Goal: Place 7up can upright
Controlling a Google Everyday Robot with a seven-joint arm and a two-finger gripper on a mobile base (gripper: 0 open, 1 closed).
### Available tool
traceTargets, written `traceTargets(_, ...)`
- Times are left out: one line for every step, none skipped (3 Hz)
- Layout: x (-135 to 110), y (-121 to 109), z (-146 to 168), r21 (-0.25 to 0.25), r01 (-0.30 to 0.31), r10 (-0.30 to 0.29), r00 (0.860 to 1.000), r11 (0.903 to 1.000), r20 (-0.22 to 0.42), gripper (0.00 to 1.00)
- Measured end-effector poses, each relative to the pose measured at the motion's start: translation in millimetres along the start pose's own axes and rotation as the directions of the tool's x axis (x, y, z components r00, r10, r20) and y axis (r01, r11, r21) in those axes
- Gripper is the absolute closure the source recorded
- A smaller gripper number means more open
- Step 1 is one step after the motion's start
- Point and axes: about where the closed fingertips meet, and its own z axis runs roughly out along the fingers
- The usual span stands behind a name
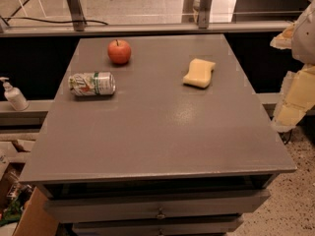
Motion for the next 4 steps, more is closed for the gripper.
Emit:
traceTargets(-0.1, 0.0, 0.0, 0.000, 0.000, 0.000, 1.000, 1.0000, 0.000, 0.00)
traceTargets(-4.6, -0.6, -0.4, 0.006, 0.015, -0.015, 1.000, 0.9999, 0.022, 0.00)
traceTargets(-27.7, -6.4, 13.8, 0.000, 0.056, -0.055, 0.996, 0.9985, 0.071, 0.00)
traceTargets(-63.5, -14.3, 36.0, -0.011, 0.110, -0.107, 0.986, 0.9939, 0.130, 0.00)
